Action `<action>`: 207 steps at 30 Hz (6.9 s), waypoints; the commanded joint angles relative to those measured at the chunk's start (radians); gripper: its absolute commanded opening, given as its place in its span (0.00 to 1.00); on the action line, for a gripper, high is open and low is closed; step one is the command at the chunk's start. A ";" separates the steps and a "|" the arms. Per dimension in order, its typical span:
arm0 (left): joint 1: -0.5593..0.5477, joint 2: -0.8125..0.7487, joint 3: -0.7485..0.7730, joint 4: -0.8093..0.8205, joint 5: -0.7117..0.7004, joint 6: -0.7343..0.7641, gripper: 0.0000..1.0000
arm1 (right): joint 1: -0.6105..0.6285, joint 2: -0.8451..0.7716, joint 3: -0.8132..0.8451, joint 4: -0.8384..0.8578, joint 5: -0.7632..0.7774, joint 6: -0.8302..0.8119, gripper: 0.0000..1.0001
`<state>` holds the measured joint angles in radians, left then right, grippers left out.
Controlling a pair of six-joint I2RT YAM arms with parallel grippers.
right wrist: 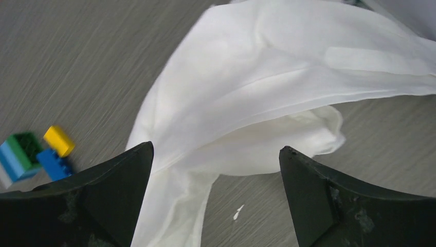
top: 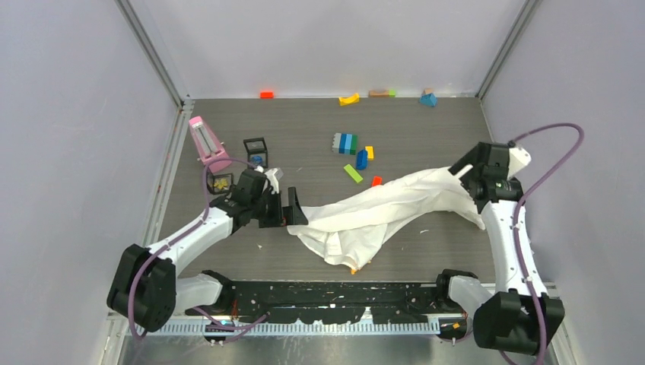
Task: Pin the brooch onto the clothing
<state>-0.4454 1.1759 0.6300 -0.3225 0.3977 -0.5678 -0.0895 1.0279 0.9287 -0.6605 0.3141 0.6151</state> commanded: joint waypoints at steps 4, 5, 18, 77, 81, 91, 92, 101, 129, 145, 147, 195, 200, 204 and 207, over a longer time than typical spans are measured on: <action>-0.010 0.041 -0.037 0.149 0.025 -0.067 1.00 | -0.135 -0.144 -0.074 -0.010 0.191 0.009 1.00; -0.010 0.049 -0.043 0.168 0.029 -0.074 1.00 | -0.139 -0.173 -0.092 -0.010 0.233 0.017 1.00; -0.012 0.249 0.043 0.207 0.141 -0.084 0.52 | -0.254 -0.151 -0.290 0.093 -0.019 0.104 0.96; -0.010 -0.073 1.187 -0.489 -0.632 0.425 0.00 | -0.264 -0.102 0.943 0.234 -0.438 -0.036 0.01; 0.025 0.018 1.049 -0.473 -0.702 0.341 0.00 | -0.263 0.008 0.743 0.365 -0.428 -0.007 0.01; 0.057 0.106 0.599 -0.304 -0.219 0.108 0.84 | -0.262 0.459 0.501 0.272 -0.450 -0.049 0.92; 0.055 0.093 0.565 -0.290 -0.202 0.100 0.85 | -0.262 0.464 0.486 0.249 -0.426 -0.054 0.93; 0.014 -0.052 0.257 -0.106 -0.133 -0.008 0.91 | -0.260 0.338 0.218 0.152 -0.375 -0.011 0.94; -0.284 0.192 -0.055 0.328 -0.288 -0.259 0.36 | 0.296 0.165 -0.244 0.221 -0.282 0.108 0.89; -0.282 -0.430 -0.058 -0.309 -0.541 -0.314 0.00 | 0.300 0.127 -0.196 0.090 -0.177 0.086 0.92; -0.280 -0.483 -0.045 -0.366 -0.547 -0.352 0.00 | 0.300 0.143 -0.198 0.082 -0.165 0.093 0.92; -0.049 0.649 0.466 0.241 -0.369 -0.121 0.99 | 0.196 0.939 0.388 0.193 -0.410 0.001 0.89; -0.008 0.755 0.521 0.247 -0.350 -0.112 0.99 | 0.129 1.004 0.421 0.203 -0.436 0.039 0.89; 0.013 0.830 0.602 0.245 -0.342 -0.106 0.99 | 0.104 1.037 0.456 0.202 -0.442 0.033 0.89; 0.023 0.881 0.675 0.222 -0.342 -0.103 0.98 | 0.067 1.067 0.502 0.183 -0.446 0.019 0.89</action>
<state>-0.4404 1.9663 1.2549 -0.0513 0.0578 -0.6781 0.0132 2.0079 1.4029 -0.4599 -0.1646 0.6540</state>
